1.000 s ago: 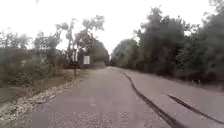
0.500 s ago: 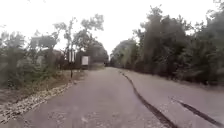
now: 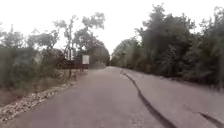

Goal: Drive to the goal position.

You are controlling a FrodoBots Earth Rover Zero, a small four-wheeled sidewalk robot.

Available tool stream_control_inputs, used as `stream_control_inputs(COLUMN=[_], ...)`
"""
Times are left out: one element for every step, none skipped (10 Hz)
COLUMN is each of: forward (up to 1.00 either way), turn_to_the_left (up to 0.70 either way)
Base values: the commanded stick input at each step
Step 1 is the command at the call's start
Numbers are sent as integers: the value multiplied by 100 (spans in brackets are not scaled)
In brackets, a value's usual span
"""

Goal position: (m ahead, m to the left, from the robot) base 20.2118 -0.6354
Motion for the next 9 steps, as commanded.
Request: stream_control_inputs(forward=[85,85,85,85,85,85,85,85,85], turn_to_the_left=[0,0,0,0,0,0,0,0,0])
